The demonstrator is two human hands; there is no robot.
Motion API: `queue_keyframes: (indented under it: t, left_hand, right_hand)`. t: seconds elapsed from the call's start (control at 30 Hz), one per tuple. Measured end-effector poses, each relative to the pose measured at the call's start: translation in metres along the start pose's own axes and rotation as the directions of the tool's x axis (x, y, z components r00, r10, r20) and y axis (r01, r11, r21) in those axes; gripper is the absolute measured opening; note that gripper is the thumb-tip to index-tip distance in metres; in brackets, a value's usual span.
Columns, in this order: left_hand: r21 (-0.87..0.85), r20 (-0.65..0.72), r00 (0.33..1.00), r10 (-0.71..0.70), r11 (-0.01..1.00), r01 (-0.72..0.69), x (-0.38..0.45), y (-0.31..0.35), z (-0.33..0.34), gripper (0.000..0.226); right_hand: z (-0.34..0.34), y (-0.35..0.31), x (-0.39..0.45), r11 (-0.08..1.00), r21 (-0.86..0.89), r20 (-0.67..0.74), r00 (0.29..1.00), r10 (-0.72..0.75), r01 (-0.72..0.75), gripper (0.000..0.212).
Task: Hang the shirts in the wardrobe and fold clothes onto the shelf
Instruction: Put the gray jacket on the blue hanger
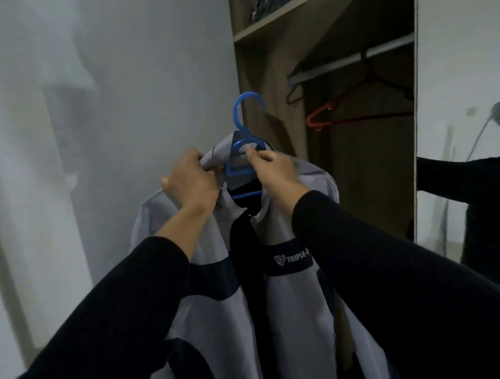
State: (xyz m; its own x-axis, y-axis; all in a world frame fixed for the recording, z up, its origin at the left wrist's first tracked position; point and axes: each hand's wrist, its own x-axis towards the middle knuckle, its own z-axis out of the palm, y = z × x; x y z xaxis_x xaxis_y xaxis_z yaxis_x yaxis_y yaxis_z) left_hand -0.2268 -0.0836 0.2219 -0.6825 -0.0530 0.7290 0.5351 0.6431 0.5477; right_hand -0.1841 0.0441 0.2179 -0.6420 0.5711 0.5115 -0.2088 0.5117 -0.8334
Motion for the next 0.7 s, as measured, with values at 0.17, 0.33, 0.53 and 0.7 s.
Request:
queue_keyframes:
  t: [0.17,0.33,0.53,0.7]
  left_hand:
    - [0.023,-0.01,0.985,0.174,0.984,-0.174,0.041,-0.001,0.045,0.007]
    - [0.004,0.085,0.885,0.458,0.888,-0.46,0.075,-0.01,0.076,0.019]
    - [0.008,0.332,0.802,0.496,0.849,-0.529,0.113,-0.022,0.103,0.039]
    - [0.007,0.254,0.883,0.395,0.912,-0.411,0.126,-0.013,0.119,0.041]
  right_hand:
    - [0.018,-0.002,0.054,0.966,0.226,-0.153,0.975,0.162,-0.125,0.035]
    - [0.034,0.007,0.096,0.942,0.296,-0.283,0.928,0.244,-0.158,0.034]
    - [0.045,0.023,0.129,0.948,0.307,-0.377,0.903,0.204,-0.086,0.031]
    - [0.042,0.028,0.152,0.991,0.128,-0.326,0.941,0.088,-0.048,0.039]
